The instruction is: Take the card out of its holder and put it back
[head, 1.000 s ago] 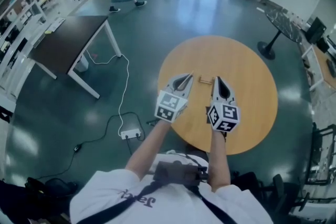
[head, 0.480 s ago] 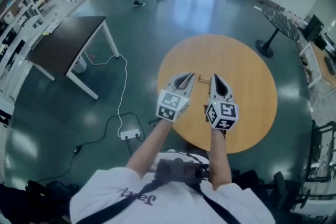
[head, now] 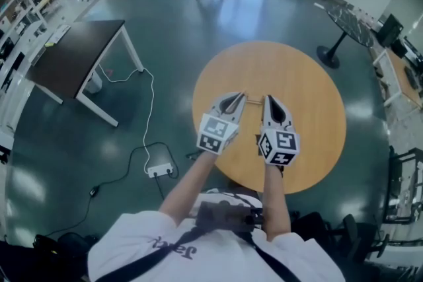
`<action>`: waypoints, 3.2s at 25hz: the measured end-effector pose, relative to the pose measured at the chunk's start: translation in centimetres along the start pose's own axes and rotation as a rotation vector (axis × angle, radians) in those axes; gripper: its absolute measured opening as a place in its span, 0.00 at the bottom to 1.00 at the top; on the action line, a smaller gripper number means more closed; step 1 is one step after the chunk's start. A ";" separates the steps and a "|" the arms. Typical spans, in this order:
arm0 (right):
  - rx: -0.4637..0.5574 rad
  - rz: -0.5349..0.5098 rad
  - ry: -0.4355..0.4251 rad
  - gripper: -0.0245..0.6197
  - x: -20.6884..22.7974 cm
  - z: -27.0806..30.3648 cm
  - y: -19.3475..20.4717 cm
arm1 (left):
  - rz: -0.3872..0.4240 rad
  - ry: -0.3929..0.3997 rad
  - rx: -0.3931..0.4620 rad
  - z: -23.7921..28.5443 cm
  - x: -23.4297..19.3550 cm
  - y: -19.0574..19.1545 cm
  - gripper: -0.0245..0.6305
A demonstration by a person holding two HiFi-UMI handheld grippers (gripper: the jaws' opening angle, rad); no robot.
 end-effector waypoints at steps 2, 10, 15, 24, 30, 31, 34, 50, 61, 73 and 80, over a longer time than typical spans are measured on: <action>-0.014 0.008 0.009 0.07 0.6 0.1 0.4 | -0.019 0.007 -0.002 0.5 0.0 0.4 0.08; -0.088 0.047 0.025 0.07 2.5 0.2 3.0 | -0.098 0.034 -0.084 2.4 0.7 5.0 0.08; -0.132 0.085 0.032 0.07 4.1 0.6 4.6 | -0.139 0.045 -0.118 3.8 0.8 6.8 0.08; -0.176 0.109 0.050 0.07 7.0 1.9 6.1 | -0.159 0.018 -0.190 6.0 -0.9 9.6 0.08; -0.220 0.129 0.049 0.07 8.4 3.3 7.4 | -0.175 -0.018 -0.247 6.6 -2.7 12.3 0.08; -0.226 0.132 0.049 0.07 8.7 3.6 7.7 | -0.179 -0.023 -0.258 6.7 -3.0 12.8 0.08; -0.241 0.144 0.045 0.07 9.3 4.5 8.3 | -0.183 -0.032 -0.277 7.1 -3.8 13.9 0.08; -0.316 0.185 0.052 0.07 11.0 7.0 11.2 | -0.132 -0.018 -0.375 11.0 -9.5 17.0 0.08; -0.355 0.205 0.050 0.07 10.7 8.0 12.9 | -0.018 0.086 -0.370 14.6 -12.7 15.0 0.08; -0.394 0.218 0.070 0.07 11.6 8.0 14.2 | 0.059 0.270 -0.318 18.2 -12.6 13.3 0.08; -0.420 0.225 0.084 0.07 12.8 7.8 15.1 | 0.068 0.377 -0.296 20.5 -11.8 13.2 0.08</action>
Point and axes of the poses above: the fingertips, and each gripper's own axes: z forward along the fingers, x to its right, y out of its underside, the point moved 2 cm from there along -z, backward along the fingers, and after that the axes turned 8 degrees about y, right-handed, at the moved point
